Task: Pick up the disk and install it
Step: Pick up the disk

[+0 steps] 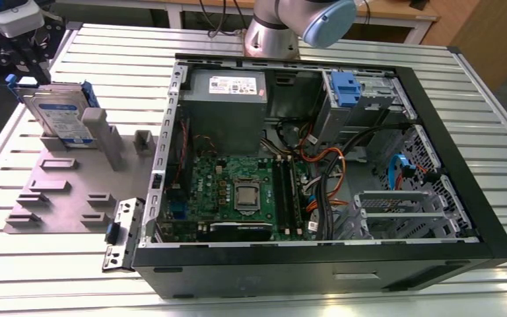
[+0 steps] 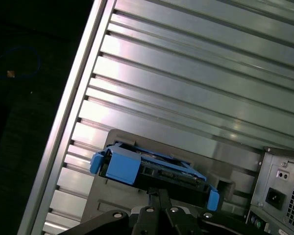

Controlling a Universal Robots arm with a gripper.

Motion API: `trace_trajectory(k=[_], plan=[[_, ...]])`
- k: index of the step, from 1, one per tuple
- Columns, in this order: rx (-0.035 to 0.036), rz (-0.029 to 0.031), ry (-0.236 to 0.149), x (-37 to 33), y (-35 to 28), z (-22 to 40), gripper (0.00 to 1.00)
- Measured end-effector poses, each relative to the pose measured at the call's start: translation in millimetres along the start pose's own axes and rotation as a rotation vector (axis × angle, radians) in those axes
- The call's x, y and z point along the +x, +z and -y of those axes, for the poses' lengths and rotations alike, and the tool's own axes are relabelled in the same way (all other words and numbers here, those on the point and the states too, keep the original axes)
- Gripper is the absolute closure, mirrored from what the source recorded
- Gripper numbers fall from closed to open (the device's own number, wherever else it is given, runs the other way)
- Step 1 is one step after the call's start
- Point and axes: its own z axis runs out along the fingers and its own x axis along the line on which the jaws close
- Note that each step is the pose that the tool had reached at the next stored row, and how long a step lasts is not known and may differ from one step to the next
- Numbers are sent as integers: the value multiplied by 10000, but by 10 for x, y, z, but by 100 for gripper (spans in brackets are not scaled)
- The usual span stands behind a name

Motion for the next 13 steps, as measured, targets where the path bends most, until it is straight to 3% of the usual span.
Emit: trace_trajectory(k=[13], plan=[[-3, -4, -111, 0, 0, 0, 89]])
